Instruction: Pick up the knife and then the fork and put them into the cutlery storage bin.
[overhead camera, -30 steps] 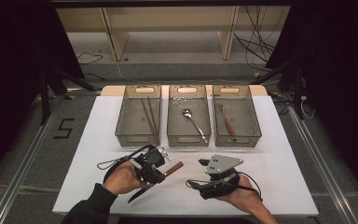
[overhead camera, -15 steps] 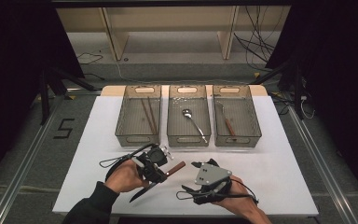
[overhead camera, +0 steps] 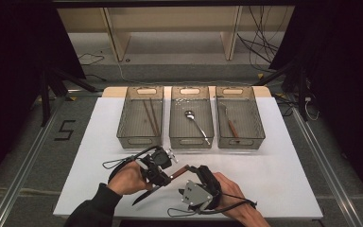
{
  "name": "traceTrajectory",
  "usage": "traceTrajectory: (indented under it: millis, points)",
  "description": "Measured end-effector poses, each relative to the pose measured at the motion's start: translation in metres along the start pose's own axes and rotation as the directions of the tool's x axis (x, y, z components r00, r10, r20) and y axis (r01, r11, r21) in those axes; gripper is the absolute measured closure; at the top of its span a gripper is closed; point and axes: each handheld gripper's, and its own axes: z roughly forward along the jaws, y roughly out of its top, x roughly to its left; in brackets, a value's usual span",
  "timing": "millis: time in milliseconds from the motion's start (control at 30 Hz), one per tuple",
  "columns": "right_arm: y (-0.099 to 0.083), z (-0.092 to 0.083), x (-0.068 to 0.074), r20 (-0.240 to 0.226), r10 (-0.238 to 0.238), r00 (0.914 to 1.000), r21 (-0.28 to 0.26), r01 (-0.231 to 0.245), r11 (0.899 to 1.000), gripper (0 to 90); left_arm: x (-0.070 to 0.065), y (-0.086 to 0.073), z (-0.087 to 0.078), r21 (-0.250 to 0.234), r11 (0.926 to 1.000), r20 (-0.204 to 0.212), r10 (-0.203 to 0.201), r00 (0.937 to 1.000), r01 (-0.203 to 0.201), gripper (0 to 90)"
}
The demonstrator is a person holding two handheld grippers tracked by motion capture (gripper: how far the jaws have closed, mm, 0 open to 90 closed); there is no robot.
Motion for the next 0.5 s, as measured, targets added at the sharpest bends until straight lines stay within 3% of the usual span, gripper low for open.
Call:
traceTrajectory:
  millis: [133,167,200,267,333,367,500]
  points:
    - [0.003,0.005,0.008,0.048,-0.099,0.9939,0.028,0.098,0.995,33.6,-0.001,0.002,-0.001,0.011,0.9999,0.002,0.010,0.9999,-0.010,76.6]
    - [0.003,0.006,0.009,0.058,-0.143,0.9881,0.031,0.141,0.989,34.9,-0.001,0.002,-0.001,0.014,0.9998,0.005,0.012,0.9999,-0.012,76.6]
    - [0.004,0.008,0.012,0.067,-0.158,0.9851,0.042,0.156,0.987,35.8,-0.002,0.002,-0.001,0.020,0.9997,0.006,0.017,0.9998,-0.017,76.6]
    - [0.005,0.010,0.012,0.070,-0.241,0.9680,0.061,0.237,0.970,37.2,-0.002,0.003,-0.002,0.019,0.9996,0.007,0.022,0.9997,-0.022,76.6]
    - [0.004,0.012,0.015,0.085,-0.250,0.9646,0.075,0.244,0.967,39.4,-0.002,0.003,-0.002,0.019,0.9995,0.009,0.024,0.9997,-0.024,76.6]
    - [0.004,0.014,0.018,0.101,-0.236,0.9665,0.070,0.230,0.971,40.2,-0.003,0.004,-0.002,0.019,0.9995,0.009,0.024,0.9997,-0.024,76.6]
    - [0.004,0.017,0.020,0.131,-0.277,0.9520,0.084,0.268,0.960,43.9,-0.003,0.005,-0.004,0.021,0.9992,0.012,0.033,0.9994,-0.034,76.6]
